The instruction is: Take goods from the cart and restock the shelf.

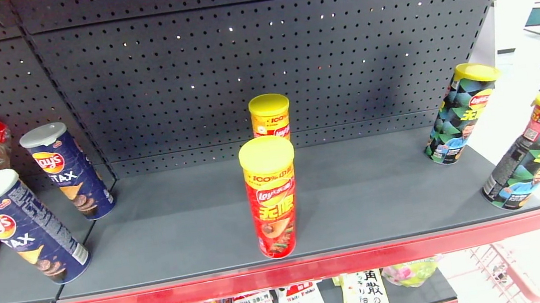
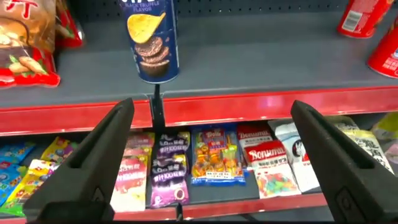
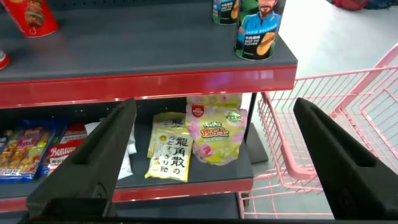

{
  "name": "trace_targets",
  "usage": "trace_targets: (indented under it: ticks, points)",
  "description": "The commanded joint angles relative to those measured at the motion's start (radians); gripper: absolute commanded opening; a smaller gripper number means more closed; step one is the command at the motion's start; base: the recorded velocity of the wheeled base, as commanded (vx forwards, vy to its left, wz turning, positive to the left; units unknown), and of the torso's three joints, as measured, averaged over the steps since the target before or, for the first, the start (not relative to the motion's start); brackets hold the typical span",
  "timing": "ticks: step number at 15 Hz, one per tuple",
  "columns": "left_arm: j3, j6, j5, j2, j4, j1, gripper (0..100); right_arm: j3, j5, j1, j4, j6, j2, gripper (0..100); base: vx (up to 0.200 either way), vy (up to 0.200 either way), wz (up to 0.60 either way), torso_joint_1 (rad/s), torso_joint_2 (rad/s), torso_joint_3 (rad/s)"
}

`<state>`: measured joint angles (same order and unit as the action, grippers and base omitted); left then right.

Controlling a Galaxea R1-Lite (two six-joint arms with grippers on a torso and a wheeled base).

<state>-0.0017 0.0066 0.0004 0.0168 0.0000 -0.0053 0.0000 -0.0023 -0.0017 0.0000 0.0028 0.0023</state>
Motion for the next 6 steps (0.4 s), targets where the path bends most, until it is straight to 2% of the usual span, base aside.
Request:
trace_targets:
  ticks: [1,6]
  points:
    - [0.0,0.0,0.001,-0.012,0.0,0.002,100,0.0,0.001,0.0,0.0,-0.001,-0.002,100,0.0,0.0,0.0,0.0,0.0,0.0]
    - [0.0,0.0,0.001,-0.014,0.0,0.002,100,0.0,0.001,0.0,-0.002,0.0,-0.002,100,0.0,0.0,0.0,0.0,0.0,0.0]
